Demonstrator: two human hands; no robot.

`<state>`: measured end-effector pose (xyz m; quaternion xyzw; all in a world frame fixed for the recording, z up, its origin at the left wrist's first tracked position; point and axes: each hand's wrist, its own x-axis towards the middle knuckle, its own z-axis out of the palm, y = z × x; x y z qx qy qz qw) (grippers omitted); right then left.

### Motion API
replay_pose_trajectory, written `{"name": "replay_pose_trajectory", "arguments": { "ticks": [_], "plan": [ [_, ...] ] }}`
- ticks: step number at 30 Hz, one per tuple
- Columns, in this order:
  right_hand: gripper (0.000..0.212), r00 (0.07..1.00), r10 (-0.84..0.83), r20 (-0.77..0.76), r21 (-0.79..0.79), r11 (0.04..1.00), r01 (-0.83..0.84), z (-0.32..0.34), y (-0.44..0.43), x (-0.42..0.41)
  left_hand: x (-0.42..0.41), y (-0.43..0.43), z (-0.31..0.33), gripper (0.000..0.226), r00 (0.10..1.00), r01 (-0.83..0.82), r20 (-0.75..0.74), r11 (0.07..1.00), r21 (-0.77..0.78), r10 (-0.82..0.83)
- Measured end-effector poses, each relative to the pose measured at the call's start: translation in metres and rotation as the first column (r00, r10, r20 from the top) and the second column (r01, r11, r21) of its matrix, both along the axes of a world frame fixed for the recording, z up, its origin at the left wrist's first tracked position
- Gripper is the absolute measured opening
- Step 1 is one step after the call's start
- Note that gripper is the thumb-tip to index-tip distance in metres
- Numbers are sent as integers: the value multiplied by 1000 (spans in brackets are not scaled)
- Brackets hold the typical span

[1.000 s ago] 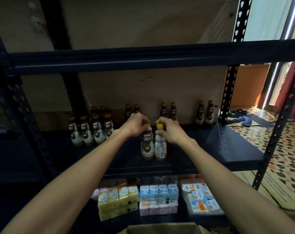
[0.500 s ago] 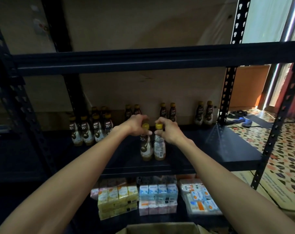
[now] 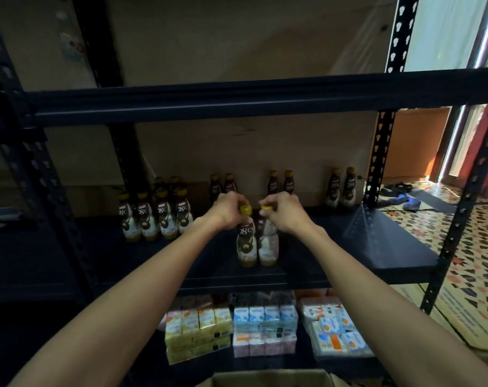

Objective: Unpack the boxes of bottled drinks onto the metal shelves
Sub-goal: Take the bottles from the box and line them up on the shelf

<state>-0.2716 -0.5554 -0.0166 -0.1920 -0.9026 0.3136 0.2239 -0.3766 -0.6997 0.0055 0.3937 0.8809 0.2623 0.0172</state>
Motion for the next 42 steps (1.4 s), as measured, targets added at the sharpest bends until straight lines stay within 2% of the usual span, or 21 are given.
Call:
{"name": "replay_pose_trajectory", "arguments": {
  "ticks": [3,5,10,13,17,22,25,31,37,42],
  "plan": [
    [43,999,33,43,-12,999,-33,4,6,-5,-1,2,-2,49,1000,-4,-12,1000,-3,4],
    [37,998,33,55,12,999,-33,2,5,-3,-1,4,-2,49,1000,-13,-15,1000,-13,13],
    [38,1000,16,-19,87,996,-14,0,7,2,-2,7,-1,48,1000,-9,-23,1000,-30,8],
    [27,996,75,41,44,996,-76,8,9,0,-3,7,-1,50,1000,-2,-28,999,-40,1],
    [30,993,111,51,-9,994,-110,13,12,2,-5,3,-2,48,999,13,-35,999,-36,-15],
    [31,998,39,-43,121,992,-33,-1,8,-2,-3,3,-1,45,999,22,-31,999,-28,-23],
    [24,997,82,-14,30,996,-81,5,10,-2,-5,4,-2,44,999,21,-33,999,-28,-22],
    [43,988,137,74,-53,990,-133,7,17,0,-9,4,-2,43,998,55,-30,998,-13,-55],
    [48,991,134,10,-53,990,-133,-11,14,-6,-18,5,-6,41,996,75,-40,997,-13,-76],
    [46,988,152,-32,-67,986,-153,-19,6,-26,-35,-2,-3,38,997,48,-61,996,-71,-52]
  ]
}}
